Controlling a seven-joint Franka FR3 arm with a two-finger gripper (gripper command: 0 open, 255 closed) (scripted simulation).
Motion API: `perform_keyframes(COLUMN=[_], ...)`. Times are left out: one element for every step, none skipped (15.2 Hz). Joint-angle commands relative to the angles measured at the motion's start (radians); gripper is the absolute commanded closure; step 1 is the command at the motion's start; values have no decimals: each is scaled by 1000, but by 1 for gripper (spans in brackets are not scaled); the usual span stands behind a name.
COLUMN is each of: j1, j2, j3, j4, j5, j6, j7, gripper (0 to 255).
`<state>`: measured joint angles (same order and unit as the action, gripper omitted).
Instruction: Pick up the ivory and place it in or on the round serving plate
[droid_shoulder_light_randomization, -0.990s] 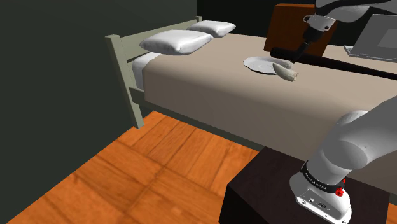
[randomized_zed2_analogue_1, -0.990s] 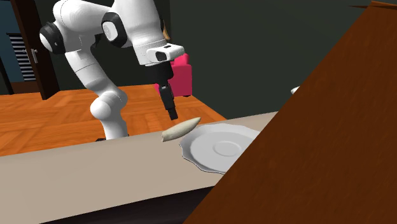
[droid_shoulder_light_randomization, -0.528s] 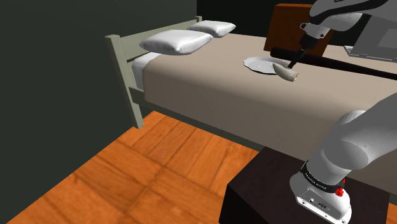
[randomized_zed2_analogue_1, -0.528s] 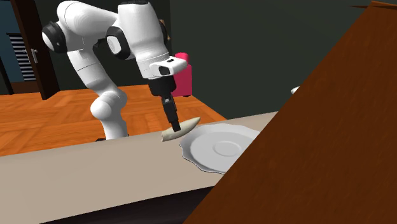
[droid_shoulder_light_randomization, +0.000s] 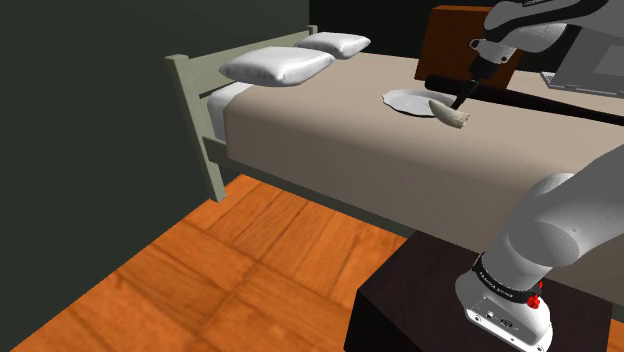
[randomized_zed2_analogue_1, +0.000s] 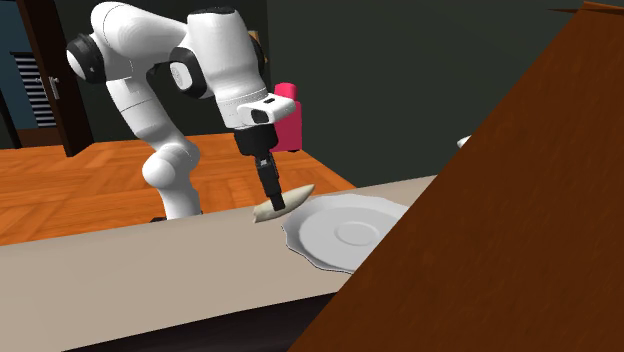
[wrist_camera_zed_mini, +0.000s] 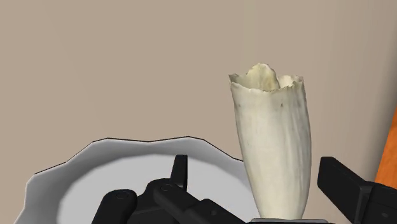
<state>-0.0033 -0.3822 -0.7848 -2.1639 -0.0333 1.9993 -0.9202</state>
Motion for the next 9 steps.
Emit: perform_keyframes(j1=[0, 0, 0, 1, -1, -2, -2, -2, -2], j2=[0, 0, 0, 2, -1, -4, -4, -4, -3], j3=[0, 0, 0, -1, 0, 1, 1, 1, 0], j4=[0, 0, 0, 2, 1, 2, 4, 4, 5], j5=[0, 0, 0, 1, -1, -3, -2, -2, -2], j6=[0, 0, 0, 0, -2, -5, -7, -7, -7], j7=[0, 0, 0, -1, 0, 0, 0, 0, -1], gripper=[255, 255, 255, 255, 255, 255, 255, 255, 255])
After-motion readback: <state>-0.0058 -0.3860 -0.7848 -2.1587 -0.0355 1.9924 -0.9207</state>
